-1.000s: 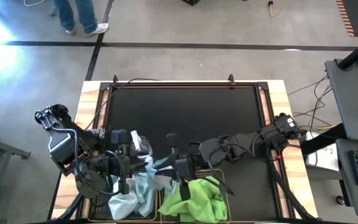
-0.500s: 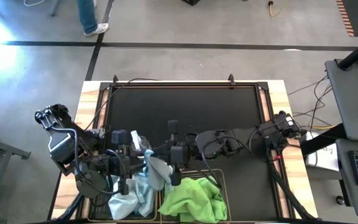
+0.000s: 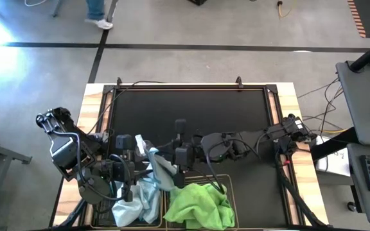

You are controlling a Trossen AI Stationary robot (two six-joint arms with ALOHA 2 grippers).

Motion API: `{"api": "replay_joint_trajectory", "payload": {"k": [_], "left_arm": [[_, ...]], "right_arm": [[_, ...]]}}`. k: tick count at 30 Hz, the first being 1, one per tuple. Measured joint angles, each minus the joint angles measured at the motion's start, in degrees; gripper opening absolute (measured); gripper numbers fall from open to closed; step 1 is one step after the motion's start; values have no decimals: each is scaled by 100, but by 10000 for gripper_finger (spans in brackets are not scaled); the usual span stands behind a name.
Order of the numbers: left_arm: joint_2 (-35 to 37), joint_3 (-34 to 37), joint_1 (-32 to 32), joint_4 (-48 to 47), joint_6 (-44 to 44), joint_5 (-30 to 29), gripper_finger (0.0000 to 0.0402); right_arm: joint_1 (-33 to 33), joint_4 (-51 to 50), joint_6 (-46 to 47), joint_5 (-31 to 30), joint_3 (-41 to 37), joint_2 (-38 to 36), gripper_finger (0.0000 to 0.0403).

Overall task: Sort microfiber towel by color & place in baskets
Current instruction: Put the white microfiber cloth into the left wire basket

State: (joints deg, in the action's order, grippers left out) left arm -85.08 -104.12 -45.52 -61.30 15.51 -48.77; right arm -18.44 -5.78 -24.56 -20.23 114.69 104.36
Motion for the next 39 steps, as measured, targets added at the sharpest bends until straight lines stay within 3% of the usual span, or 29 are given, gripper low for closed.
{"api": "replay_joint_trajectory", "payload": {"k": [4,21,30,39], "left_arm": [[0,0,0,0,0,0,111],[0,0,0,-6,2,-4,111],[0,-2,0,-480,338,-4,111],[0,-2,4,-391,314,-14,111]], "right_arm": [[0,-37,-161,-427,0,0,9],[-4,-442,-152,-376,0,-22,9],[-153,-1193,579,-333,0,-428,9],[-267,-1195,1198,663,0,-508,9]]}}
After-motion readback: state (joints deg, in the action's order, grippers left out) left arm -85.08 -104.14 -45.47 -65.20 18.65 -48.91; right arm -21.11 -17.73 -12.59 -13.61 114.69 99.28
